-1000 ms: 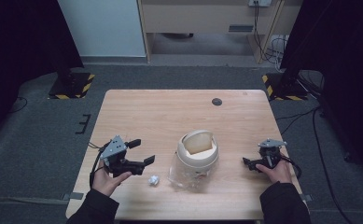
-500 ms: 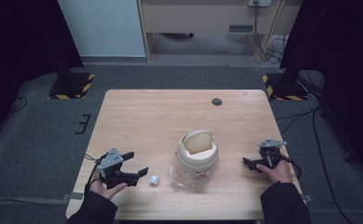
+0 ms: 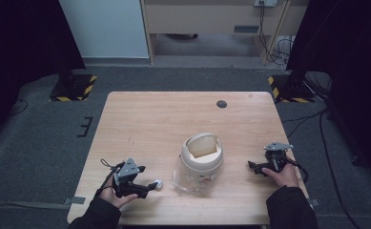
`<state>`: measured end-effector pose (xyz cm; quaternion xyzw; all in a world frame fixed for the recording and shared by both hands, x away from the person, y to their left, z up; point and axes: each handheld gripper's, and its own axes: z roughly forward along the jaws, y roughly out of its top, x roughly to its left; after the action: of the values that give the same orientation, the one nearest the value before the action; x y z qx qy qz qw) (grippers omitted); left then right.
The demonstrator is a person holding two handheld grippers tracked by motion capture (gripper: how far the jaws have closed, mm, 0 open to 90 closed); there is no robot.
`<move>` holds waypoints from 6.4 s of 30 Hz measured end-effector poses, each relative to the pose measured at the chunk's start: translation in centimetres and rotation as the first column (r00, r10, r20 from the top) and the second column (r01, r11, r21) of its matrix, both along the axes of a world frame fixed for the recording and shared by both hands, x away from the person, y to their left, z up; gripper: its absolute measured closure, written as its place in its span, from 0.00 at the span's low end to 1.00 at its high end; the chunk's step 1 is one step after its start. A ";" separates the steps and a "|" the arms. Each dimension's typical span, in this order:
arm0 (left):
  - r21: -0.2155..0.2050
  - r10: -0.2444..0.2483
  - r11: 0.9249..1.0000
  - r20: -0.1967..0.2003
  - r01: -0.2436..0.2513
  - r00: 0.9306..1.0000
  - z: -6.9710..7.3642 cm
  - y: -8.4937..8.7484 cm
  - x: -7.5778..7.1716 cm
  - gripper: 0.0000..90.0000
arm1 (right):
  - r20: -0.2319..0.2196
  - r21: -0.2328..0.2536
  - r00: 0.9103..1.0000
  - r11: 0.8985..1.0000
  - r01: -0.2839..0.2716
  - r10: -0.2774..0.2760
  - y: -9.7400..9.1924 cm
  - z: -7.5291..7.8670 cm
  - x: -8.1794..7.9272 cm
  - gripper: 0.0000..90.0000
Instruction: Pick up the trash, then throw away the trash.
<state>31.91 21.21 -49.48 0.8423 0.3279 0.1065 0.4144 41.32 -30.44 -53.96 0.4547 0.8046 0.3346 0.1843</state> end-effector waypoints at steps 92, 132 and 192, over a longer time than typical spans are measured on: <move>-0.263 0.178 0.956 0.163 -0.131 0.970 4.5 0.8 1.3 0.71 | -0.002 0.003 1.000 1.000 -0.001 0.001 0.0 0.0 0.0 0.01; -0.424 0.220 0.901 0.263 -0.092 0.939 9.2 -2.6 7.3 0.71 | 0.001 0.001 1.000 1.000 -0.008 0.008 0.0 0.0 0.0 0.01; -0.407 -0.109 0.906 0.048 0.119 0.993 5.4 -10.4 11.5 0.67 | -0.001 0.003 1.000 1.000 -0.012 0.012 0.0 0.0 0.0 0.01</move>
<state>43.44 10.81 -44.10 0.7533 0.2880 0.0212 0.5909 41.34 -30.40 -53.96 0.4501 0.8070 0.3366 0.1809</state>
